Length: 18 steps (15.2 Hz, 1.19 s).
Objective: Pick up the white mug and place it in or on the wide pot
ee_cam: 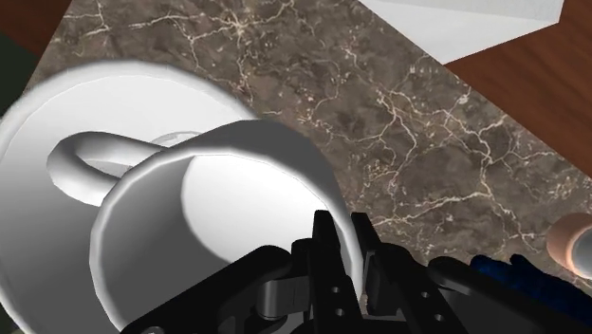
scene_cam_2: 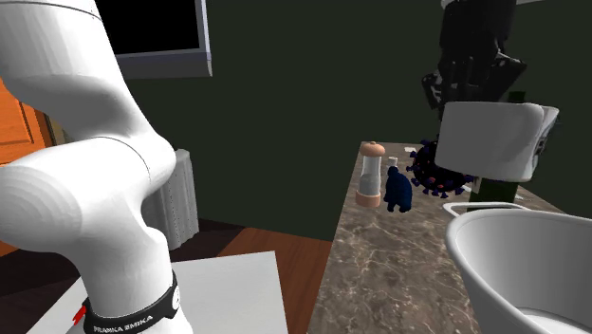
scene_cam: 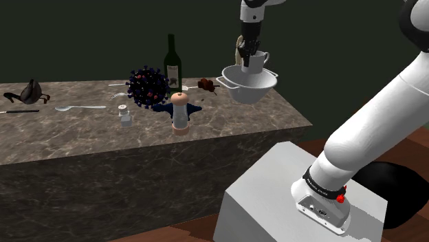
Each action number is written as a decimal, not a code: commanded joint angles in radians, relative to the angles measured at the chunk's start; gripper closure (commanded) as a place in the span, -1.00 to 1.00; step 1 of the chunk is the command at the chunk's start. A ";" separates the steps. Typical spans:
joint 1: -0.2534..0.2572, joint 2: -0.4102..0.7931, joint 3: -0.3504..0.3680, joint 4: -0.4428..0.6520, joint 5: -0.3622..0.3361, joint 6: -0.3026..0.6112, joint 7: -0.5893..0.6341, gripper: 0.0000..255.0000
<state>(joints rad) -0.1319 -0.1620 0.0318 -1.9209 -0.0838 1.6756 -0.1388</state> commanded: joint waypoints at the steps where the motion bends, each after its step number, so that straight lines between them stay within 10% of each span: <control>1: -0.018 0.040 -0.023 0.048 -0.008 -0.004 -0.041 1.00; 10: -0.103 0.285 -0.111 0.351 -0.011 -0.046 -0.218 1.00; 18: -0.104 0.280 -0.111 0.237 -0.013 0.063 -0.208 1.00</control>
<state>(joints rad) -0.2358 0.1184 -0.0794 -1.6714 -0.0962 1.7259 -0.3488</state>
